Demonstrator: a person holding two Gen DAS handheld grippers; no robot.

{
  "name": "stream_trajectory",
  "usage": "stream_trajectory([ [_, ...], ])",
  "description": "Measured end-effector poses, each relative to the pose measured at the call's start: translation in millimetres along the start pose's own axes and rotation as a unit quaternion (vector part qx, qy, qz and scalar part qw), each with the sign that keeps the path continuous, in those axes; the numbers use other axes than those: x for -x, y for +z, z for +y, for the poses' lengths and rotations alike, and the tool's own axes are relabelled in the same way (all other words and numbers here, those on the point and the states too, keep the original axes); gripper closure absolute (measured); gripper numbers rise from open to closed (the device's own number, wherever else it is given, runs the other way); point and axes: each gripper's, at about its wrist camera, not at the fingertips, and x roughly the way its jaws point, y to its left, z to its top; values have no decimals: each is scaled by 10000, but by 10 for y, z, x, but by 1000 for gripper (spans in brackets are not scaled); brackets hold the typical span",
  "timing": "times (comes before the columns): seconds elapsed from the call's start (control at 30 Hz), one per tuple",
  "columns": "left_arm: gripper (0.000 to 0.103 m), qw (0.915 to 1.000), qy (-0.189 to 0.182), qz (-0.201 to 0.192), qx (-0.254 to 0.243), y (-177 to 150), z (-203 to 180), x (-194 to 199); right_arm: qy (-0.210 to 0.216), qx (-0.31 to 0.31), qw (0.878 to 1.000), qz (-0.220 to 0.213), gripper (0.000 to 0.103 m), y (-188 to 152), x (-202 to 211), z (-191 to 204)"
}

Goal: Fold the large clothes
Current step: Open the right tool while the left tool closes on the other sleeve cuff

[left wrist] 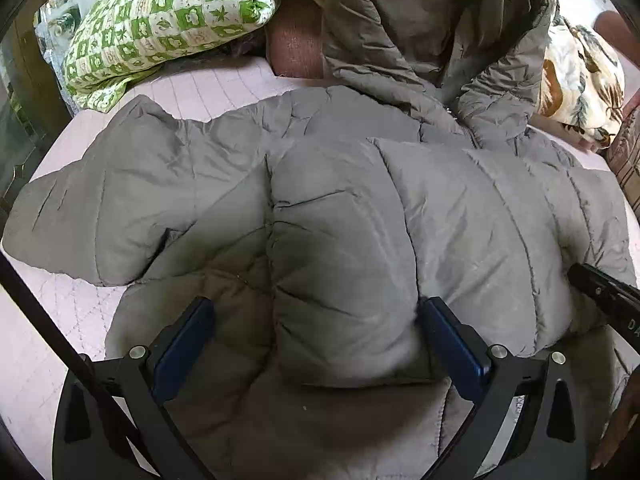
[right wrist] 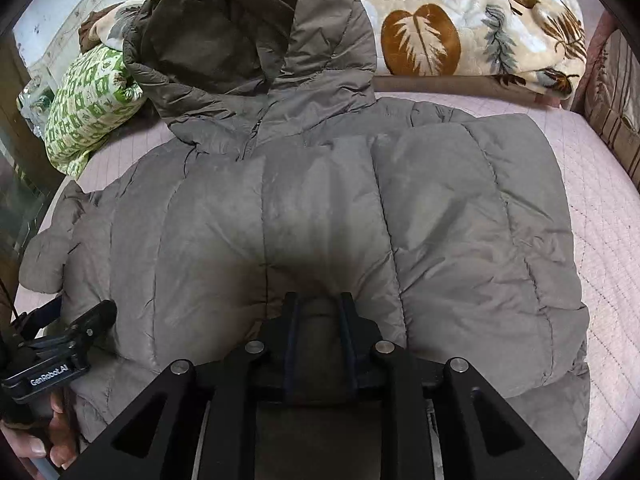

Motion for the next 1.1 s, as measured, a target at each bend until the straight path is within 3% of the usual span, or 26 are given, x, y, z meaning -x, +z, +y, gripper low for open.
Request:
stream_trajectory([
  [0.17, 0, 9981, -266, -311, 451, 71, 217, 249, 150, -257, 9995, -107, 74, 21, 136, -6],
  [0.3, 0, 9941, -297, -620, 835, 145, 538, 452, 164, -94, 9996, -189, 71, 8, 223, 96],
  [0.5, 0, 9851, 30, -760, 1540, 175, 1384, 522, 212, 7, 9996, -197, 69, -2, 239, 219],
  [0.63, 0, 9712, 236, -798, 2231, 118, 2154, 514, 239, 77, 9995, -196, 69, -1, 225, 291],
  [0.7, 0, 9611, 297, -779, 2633, 46, 2575, 501, 264, 102, 9994, -186, 69, -4, 210, 329],
  [0.8, 3, 9378, 202, -724, 3390, -135, 3228, 454, 255, 218, 9993, -153, 69, -22, 182, 407],
  [0.83, 3, 9271, 129, -712, 3677, -218, 3429, 436, 241, 253, 9993, -150, 69, -29, 174, 430],
  [0.93, 13, 8839, -361, -780, 4597, -524, 4000, 349, 242, 296, 9992, -128, 69, -43, 153, 463],
  [1.0, 18, 8642, -674, -800, 4921, -650, 4223, 262, 200, 354, 9991, -125, 69, -55, 130, 491],
  [1.1, 23, 8507, -861, -1023, 5084, -718, 4368, 210, 144, 408, 9990, -127, 67, -69, 111, 516],
])
